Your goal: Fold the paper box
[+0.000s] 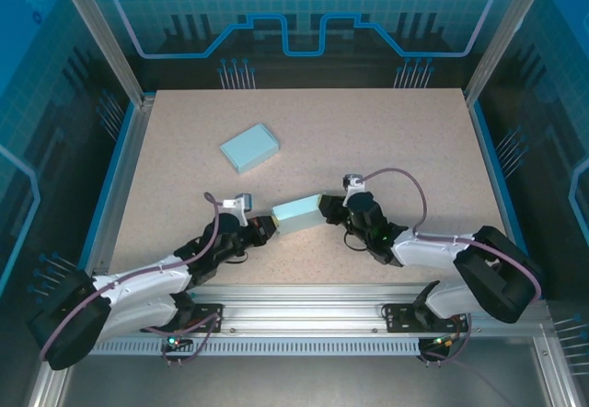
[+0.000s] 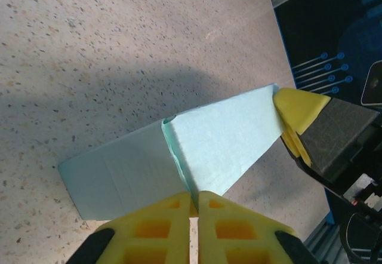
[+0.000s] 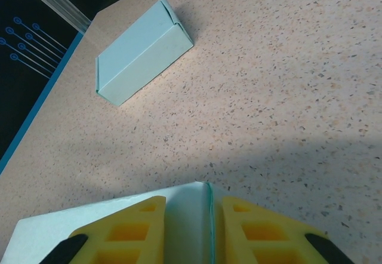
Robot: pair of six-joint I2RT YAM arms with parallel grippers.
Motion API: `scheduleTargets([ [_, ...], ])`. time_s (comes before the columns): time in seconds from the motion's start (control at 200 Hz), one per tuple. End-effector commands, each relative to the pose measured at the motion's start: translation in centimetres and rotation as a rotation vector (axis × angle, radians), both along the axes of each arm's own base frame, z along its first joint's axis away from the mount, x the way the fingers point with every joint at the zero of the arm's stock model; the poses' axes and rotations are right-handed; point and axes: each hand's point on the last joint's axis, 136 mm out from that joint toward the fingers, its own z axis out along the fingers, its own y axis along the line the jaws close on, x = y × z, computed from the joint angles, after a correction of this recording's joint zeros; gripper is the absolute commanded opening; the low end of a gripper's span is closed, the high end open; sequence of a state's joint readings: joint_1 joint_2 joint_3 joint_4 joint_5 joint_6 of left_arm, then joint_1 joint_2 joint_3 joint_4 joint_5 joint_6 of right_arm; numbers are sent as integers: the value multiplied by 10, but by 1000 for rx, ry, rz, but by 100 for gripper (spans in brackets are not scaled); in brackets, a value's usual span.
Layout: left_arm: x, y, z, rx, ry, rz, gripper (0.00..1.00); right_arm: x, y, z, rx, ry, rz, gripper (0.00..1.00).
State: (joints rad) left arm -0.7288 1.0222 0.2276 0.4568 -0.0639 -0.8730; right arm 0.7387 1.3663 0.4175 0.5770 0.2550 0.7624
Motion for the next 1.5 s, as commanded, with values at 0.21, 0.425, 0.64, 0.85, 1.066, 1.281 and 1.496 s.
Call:
scheduleTargets([
  [0.21, -46, -2, -57, 227, 161, -168, 16, -91, -60, -115, -357, 379, 69, 23],
  [0.425, -42, -8, -29, 293, 45, -238, 43, -92, -69, -103, -370, 347, 43, 24],
  [0.64, -23, 8, 44, 512, -237, -267, 73, -85, -66, -80, -357, 306, 32, 25],
  [0.85, -30, -18, 74, 672, -584, -559, 90, -77, -61, -65, -352, 278, 32, 25],
  [1.066, -26, -40, 57, 744, -643, -708, 96, -80, -62, -72, -366, 307, 34, 25],
  [1.281, -1, -44, 40, 989, -756, -715, 99, -85, -65, -73, -358, 315, 32, 25],
  [1.496, 25, -56, 17, 1150, -746, -779, 99, -82, -59, -70, -354, 306, 45, 25],
])
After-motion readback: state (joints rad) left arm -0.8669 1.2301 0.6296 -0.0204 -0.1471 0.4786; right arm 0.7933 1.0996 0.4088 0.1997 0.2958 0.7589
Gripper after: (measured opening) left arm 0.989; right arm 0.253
